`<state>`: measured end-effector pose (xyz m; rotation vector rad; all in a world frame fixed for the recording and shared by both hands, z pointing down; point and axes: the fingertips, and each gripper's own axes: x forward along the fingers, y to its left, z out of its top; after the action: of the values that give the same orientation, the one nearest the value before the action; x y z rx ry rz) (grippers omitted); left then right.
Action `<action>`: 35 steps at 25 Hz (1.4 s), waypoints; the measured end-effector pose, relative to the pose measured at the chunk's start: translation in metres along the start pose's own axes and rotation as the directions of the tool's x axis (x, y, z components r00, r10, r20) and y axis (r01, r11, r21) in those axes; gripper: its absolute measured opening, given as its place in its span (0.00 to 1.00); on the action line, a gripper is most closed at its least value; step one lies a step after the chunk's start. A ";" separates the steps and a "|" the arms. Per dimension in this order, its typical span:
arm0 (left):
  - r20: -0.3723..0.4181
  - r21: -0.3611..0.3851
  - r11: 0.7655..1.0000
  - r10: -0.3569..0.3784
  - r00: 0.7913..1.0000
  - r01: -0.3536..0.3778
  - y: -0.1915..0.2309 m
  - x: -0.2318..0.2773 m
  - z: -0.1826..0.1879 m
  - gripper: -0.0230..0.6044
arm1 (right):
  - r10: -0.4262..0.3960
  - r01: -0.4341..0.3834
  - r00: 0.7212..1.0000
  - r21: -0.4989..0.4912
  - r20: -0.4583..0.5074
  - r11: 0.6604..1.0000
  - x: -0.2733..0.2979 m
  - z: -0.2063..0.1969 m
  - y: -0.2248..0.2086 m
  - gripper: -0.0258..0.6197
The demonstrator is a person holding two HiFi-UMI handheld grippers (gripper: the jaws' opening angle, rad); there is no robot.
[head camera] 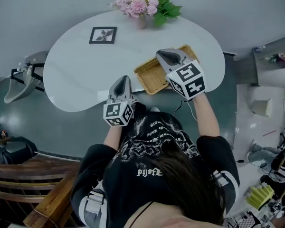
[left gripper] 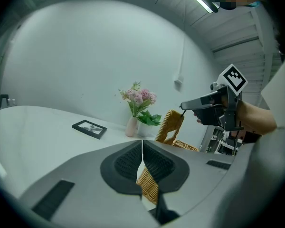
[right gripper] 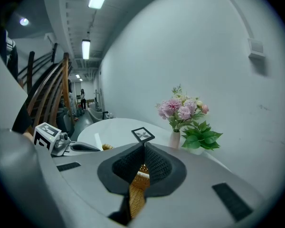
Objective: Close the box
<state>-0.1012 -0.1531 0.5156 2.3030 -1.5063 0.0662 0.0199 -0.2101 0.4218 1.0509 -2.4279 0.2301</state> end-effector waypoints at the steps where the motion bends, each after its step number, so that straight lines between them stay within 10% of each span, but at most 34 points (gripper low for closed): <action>1: 0.004 0.001 1.000 0.003 1.000 -0.003 -0.002 -0.003 -0.001 0.08 | 0.001 -0.001 1.000 -0.003 0.001 1.000 -0.004 -0.002 0.002 0.09; 35: 0.007 -0.020 0.997 0.072 0.997 -0.071 -0.046 -0.043 -0.040 0.08 | 0.024 -0.022 1.000 0.145 -0.011 0.989 -0.048 -0.080 0.023 0.09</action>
<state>-0.0719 -0.0854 0.5287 2.2362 -1.5859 0.0615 0.0607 -0.1362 0.4687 1.0800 -2.4432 0.4253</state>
